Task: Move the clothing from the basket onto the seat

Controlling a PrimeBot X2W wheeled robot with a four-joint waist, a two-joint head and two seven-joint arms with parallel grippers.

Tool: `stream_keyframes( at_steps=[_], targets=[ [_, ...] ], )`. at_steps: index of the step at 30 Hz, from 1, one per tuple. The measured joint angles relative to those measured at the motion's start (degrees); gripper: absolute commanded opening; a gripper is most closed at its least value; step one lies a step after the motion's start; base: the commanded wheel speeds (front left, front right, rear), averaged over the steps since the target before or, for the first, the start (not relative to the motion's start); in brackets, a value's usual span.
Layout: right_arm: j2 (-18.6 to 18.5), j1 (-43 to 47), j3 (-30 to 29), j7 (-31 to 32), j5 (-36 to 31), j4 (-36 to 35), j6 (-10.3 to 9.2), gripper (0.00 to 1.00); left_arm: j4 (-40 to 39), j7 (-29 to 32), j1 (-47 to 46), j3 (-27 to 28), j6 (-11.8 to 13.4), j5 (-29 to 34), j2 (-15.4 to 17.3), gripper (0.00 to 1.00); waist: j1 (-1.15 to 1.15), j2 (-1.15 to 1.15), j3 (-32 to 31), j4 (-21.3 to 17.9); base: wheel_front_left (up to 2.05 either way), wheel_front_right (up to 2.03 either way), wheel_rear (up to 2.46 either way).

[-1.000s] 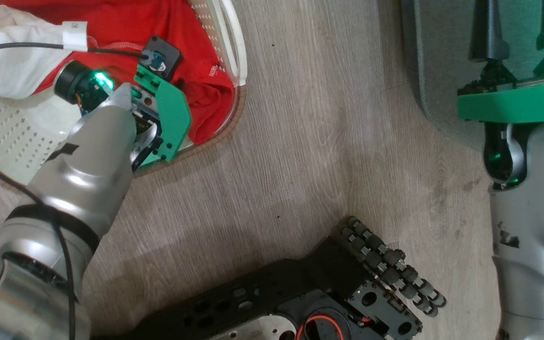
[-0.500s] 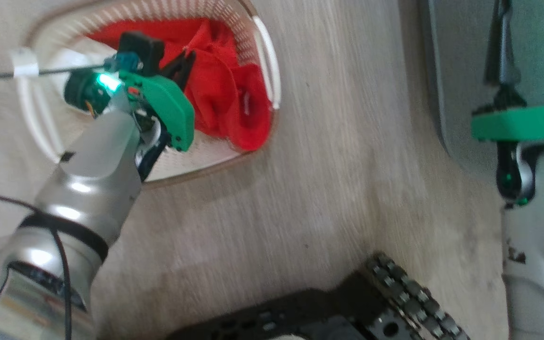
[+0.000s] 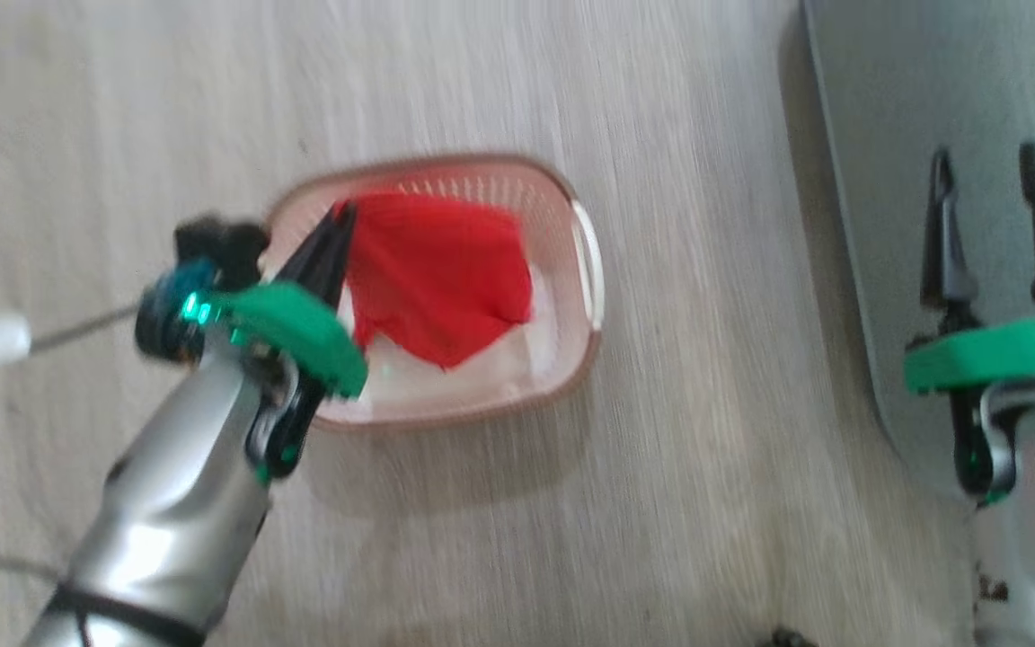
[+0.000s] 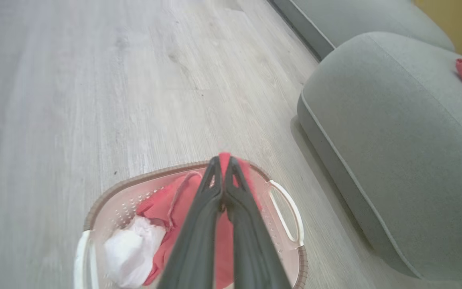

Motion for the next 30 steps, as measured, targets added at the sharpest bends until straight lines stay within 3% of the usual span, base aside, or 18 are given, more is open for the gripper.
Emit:
stream_keyframes(
  at_steps=[8, 18, 30],
  targets=[
    [-0.4, 6.2, -1.0, 0.0, -0.7, 1.7, 0.0, 1.0, -10.0, 0.0, 13.4, 5.9, 3.7, 0.5, 3.7, 0.0, 0.0, 0.0, -10.7, 2.8, 0.0, 0.0, 0.0],
    [-1.2, 15.6, -1.7, 0.0, -2.5, 5.0, 0.0, 1.0, -16.8, 0.0, 25.0, 8.2, 8.2, -0.8, 6.5, 0.0, 0.0, 0.0, -21.7, 5.9, 0.0, 0.0, 0.0],
    [-1.6, 16.3, 3.6, 0.0, -2.7, 7.7, 0.0, 1.0, -20.1, 0.2, 27.5, 8.2, 9.9, -0.8, 7.4, 0.0, 0.0, 0.0, -25.5, 7.5, 0.0, 0.0, 0.0]
  ],
)
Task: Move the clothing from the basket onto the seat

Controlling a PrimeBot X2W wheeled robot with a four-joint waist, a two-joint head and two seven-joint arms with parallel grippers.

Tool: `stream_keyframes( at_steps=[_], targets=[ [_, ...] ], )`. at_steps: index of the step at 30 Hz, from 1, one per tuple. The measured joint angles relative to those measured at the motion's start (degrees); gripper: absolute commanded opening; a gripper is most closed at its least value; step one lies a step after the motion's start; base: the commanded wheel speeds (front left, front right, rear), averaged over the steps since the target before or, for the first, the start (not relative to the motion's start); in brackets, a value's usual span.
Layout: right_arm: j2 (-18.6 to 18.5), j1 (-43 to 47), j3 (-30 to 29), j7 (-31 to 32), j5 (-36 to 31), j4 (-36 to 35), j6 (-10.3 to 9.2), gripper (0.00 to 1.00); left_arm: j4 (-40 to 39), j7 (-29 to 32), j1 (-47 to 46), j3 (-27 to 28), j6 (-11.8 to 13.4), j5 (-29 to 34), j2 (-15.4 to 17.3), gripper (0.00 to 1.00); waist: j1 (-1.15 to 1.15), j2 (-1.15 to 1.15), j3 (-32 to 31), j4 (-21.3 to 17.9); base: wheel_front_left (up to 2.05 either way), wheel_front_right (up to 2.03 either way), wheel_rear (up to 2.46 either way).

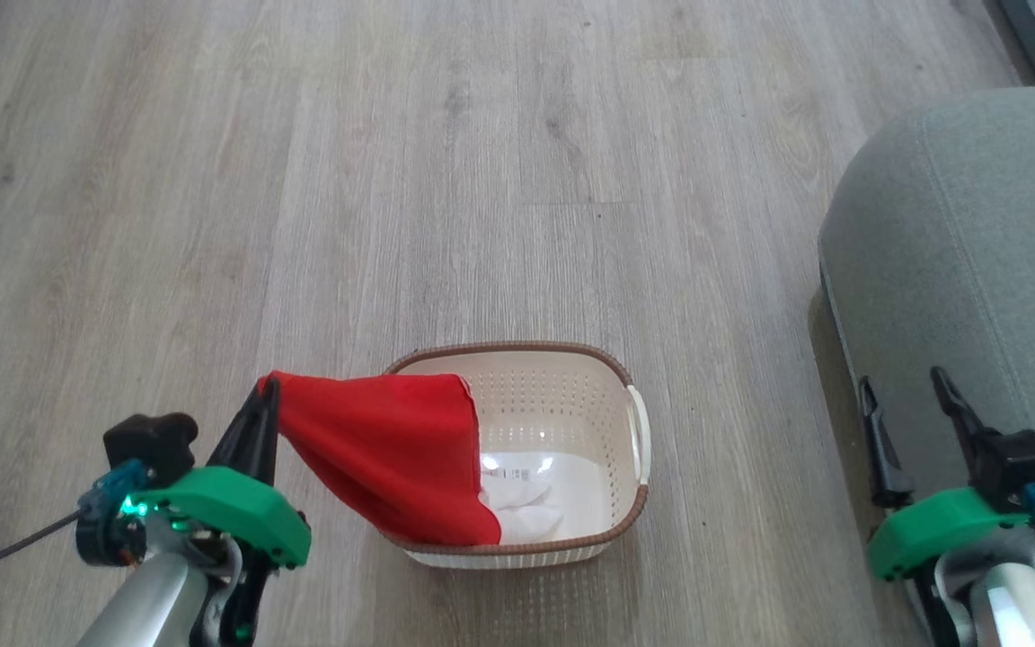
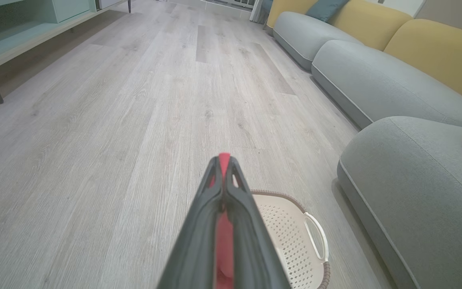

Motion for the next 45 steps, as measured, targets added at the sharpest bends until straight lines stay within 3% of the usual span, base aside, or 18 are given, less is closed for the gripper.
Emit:
stream_keyframes(
  at_steps=[25, 28, 33, 45],
  targets=[
    [-0.4, -0.1, 3.5, 0.0, 0.5, 0.6, -0.01, 1.0, -1.9, 0.4, 0.6, -0.8, 0.0, 0.0, 0.0, 0.0, 0.01, 0.0, 0.6, 0.3, 0.0, 0.0, 0.0],
    [-1.1, -0.7, 8.8, 0.0, 1.8, 0.3, 0.0, 1.0, -3.3, 0.9, -0.7, -1.7, -0.1, 0.2, 0.0, 0.0, 0.01, 0.0, 1.1, 0.3, 0.0, 0.0, 0.0],
    [-2.8, -7.0, 22.9, 0.0, 5.2, -0.1, 0.0, 1.0, -6.8, 2.4, -6.6, -4.3, -1.3, 1.5, -0.5, 0.0, 0.01, 0.0, 1.2, 0.0, 0.0, 0.0, 0.0],
    [-5.9, -23.4, 44.6, 0.0, 13.9, 3.3, 0.0, 1.0, -12.1, 8.2, -20.1, -12.7, -5.1, 4.5, -7.3, 0.0, 0.02, 0.0, 1.4, 3.0, 0.0, 0.0, 0.0]
  ],
)
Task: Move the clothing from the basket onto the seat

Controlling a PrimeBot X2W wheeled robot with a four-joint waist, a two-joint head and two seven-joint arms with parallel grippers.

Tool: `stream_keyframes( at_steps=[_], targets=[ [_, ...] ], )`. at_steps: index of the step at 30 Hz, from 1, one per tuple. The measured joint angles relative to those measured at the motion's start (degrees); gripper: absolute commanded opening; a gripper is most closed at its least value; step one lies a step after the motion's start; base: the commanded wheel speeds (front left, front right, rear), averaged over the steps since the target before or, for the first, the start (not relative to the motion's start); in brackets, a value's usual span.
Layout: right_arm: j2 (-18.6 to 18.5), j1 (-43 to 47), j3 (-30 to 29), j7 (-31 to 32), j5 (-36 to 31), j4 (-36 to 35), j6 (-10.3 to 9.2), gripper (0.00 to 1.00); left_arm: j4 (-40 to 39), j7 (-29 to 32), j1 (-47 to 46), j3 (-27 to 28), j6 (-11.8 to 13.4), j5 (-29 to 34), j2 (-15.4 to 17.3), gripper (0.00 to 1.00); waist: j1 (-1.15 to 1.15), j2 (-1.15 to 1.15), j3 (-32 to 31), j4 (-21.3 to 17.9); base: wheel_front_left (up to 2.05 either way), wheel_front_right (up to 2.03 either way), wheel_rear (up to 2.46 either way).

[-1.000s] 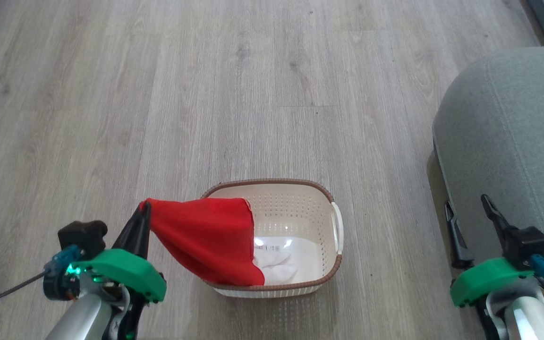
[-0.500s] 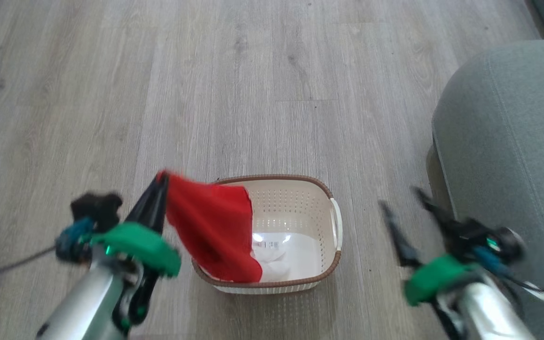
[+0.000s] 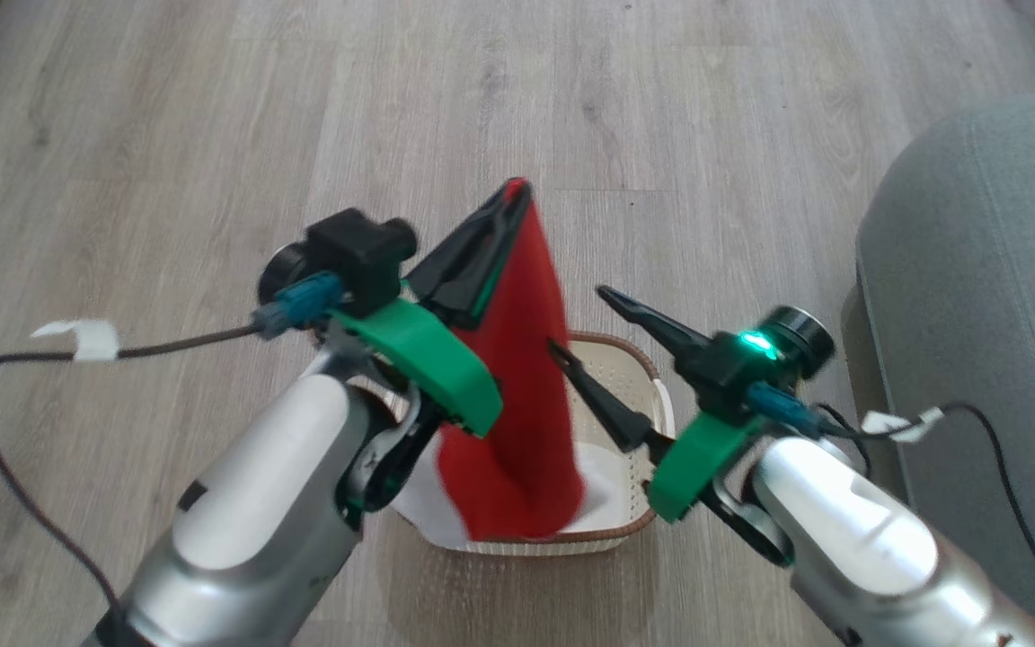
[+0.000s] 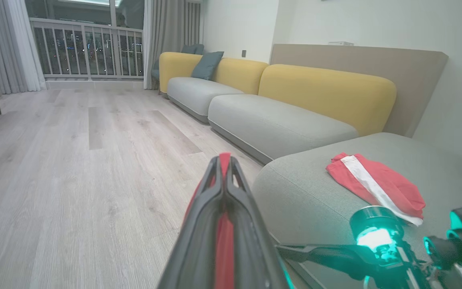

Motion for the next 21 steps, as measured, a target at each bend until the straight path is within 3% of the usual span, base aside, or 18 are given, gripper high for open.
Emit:
stream_keyframes(
  at_steps=[5, 12, 13, 14, 19, 20, 21],
  targets=[
    [-0.2, -4.6, 4.6, 0.0, 2.6, 1.5, 0.0, 1.0, 1.0, 0.6, -1.7, -2.2, -1.1, 0.6, -1.4, 0.0, 0.0, 0.0, -0.1, 0.5, 0.0, 0.0, 0.0],
    [-1.7, -6.1, 4.0, 0.0, 2.6, 6.0, 0.0, 1.0, -0.8, 2.1, -1.7, -5.5, -3.3, 0.3, -3.3, 0.0, 0.0, 0.0, -0.6, 1.4, 0.0, 0.0, 0.0],
    [-1.7, -6.0, 4.1, 0.0, 2.7, 7.1, 0.0, 0.45, -1.3, 2.3, -1.7, -5.9, -3.5, -0.1, -3.5, 0.0, -0.01, 0.0, -0.9, 1.5, 0.0, 0.0, 0.0],
    [-1.7, -6.0, 4.1, 0.0, 3.3, 8.0, 0.0, 0.0, -1.9, 2.4, -1.7, -6.2, -3.5, -0.5, -3.6, 0.0, -0.01, 0.0, -1.1, 1.5, 0.0, 0.0, 0.0],
    [-1.3, -5.6, 5.2, 0.0, 7.9, 9.2, 0.0, 0.0, -2.7, 2.8, -1.6, -6.2, -3.4, -0.8, -3.4, 0.0, -0.01, 0.0, -2.1, 1.2, 0.0, 0.0, 0.0],
    [-1.3, -5.5, 4.9, 0.0, 8.4, 9.2, 0.0, 0.0, -2.7, 2.8, -1.5, -6.2, -3.2, -0.8, -3.2, 0.16, -0.01, 0.0, -2.2, 0.9, 0.0, 0.0, 0.0],
    [-1.3, -5.2, 4.5, 0.0, 9.0, 9.1, 0.0, 0.0, -2.7, 2.8, -1.4, -6.1, -2.9, -0.8, -3.0, 0.16, -0.01, 0.0, -2.3, 0.7, 0.0, 0.0, 0.0]
  ],
)
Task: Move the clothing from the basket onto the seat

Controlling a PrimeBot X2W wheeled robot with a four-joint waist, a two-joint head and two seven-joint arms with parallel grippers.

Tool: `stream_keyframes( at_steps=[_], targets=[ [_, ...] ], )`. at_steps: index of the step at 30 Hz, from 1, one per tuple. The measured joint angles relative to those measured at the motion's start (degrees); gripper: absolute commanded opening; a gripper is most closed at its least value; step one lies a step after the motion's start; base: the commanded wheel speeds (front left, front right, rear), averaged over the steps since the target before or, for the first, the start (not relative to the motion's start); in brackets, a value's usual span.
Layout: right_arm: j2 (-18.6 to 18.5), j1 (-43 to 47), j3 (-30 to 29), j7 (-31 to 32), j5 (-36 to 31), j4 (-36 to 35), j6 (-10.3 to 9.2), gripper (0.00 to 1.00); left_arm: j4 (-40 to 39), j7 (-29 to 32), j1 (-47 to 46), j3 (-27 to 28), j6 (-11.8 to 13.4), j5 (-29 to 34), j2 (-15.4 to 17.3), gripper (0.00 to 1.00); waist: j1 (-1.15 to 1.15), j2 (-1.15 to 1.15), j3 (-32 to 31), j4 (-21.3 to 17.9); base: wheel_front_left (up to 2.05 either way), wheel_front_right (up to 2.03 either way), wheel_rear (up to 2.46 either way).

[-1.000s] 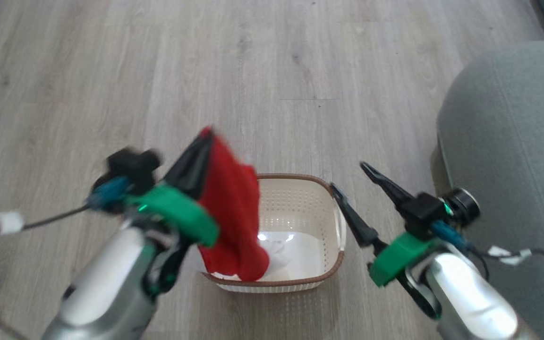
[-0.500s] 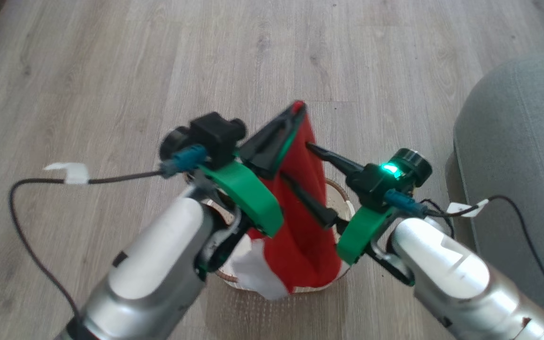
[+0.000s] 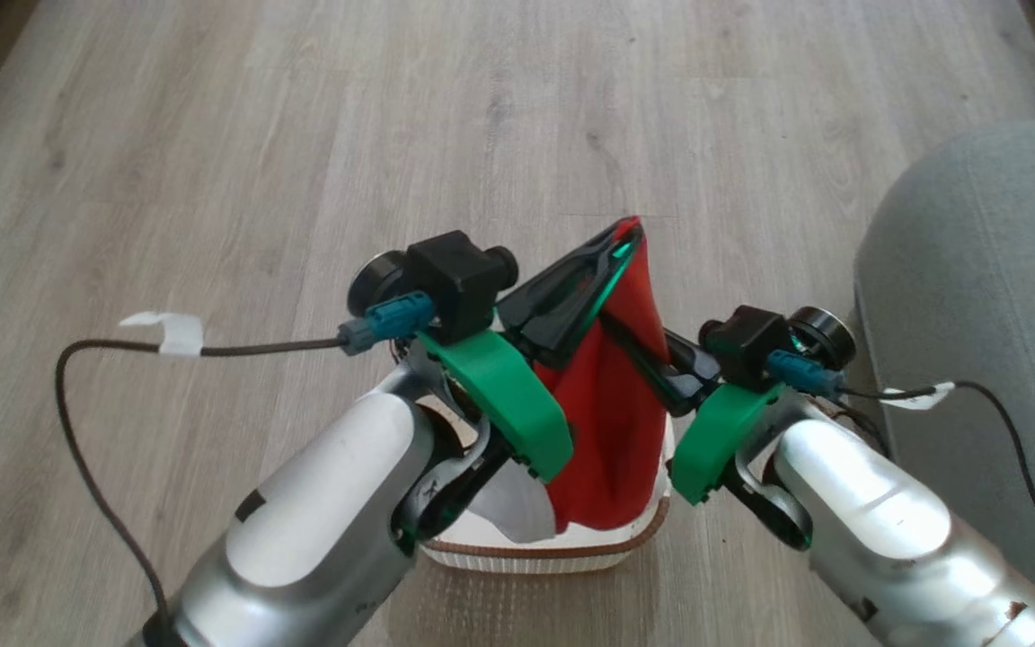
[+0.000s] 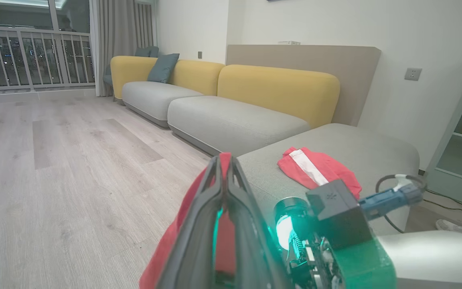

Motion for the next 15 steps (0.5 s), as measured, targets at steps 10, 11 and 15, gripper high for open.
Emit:
stream_keyframes(
  at_steps=[10, 11, 15],
  targets=[
    [-3.1, 0.4, -5.2, 0.0, 0.5, -3.5, 0.0, 0.0, 7.4, -6.2, 3.9, 1.5, -1.2, -1.8, 0.7, 1.0, 0.0, 0.0, 0.5, -4.2, 0.0, 0.0, 0.0],
    [-3.8, 0.3, -5.9, 0.1, 0.5, -4.1, 0.0, 0.0, 9.0, -7.2, 4.6, 1.5, -1.6, -1.6, 0.5, 1.0, 0.0, 0.0, 0.6, -4.9, 0.0, 0.0, 0.0],
    [-6.0, -0.3, -10.1, 0.1, 0.5, -7.9, 0.0, 0.0, 17.0, -10.8, 7.1, 0.6, -3.9, 0.0, -0.3, 1.0, 0.0, 0.0, 1.6, -9.1, 0.0, 0.0, 0.0]
  ],
)
